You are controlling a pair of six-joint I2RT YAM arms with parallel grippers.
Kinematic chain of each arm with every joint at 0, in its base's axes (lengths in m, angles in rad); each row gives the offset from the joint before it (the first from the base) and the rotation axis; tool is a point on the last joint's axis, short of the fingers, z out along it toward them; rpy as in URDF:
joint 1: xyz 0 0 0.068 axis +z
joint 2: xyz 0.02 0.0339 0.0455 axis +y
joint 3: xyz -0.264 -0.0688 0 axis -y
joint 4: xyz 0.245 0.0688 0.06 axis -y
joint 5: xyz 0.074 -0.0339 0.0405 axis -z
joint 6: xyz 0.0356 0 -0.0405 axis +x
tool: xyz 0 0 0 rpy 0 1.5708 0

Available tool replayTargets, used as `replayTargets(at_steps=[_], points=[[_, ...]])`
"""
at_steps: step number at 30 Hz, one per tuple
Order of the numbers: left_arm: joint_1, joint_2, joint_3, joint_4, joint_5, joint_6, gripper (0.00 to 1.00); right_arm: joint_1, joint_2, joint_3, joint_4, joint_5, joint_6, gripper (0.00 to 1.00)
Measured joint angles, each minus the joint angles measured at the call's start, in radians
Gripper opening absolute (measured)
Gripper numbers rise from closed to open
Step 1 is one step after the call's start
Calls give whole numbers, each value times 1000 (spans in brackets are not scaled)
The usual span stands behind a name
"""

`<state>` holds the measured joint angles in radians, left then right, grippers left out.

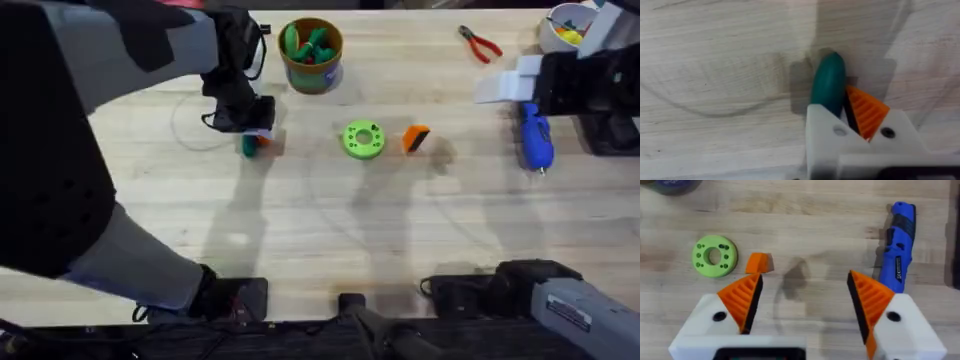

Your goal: Pick up the gripper from the table and insert it into the empty holder that is missing its gripper. Then pick up a screw, insert it into the mounting hole, and use the screwdriver to tighten it. Finally, clean up the table by picking up the vegetable and placing it into the bucket.

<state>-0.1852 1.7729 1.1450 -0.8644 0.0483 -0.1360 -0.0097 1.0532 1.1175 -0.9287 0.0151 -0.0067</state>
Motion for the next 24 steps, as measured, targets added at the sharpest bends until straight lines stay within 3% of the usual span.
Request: replayTargets(at_steps=[7, 14, 24], points=[[0, 0, 21, -36, 5, 0, 17, 0, 0, 0, 0, 0, 0, 992], [0, -8, 172, -166, 16, 0, 17, 0, 0, 0, 0, 0, 0, 992], [0, -149, 277, -236, 15, 0, 17, 0, 0, 0, 0, 0, 0, 993]])
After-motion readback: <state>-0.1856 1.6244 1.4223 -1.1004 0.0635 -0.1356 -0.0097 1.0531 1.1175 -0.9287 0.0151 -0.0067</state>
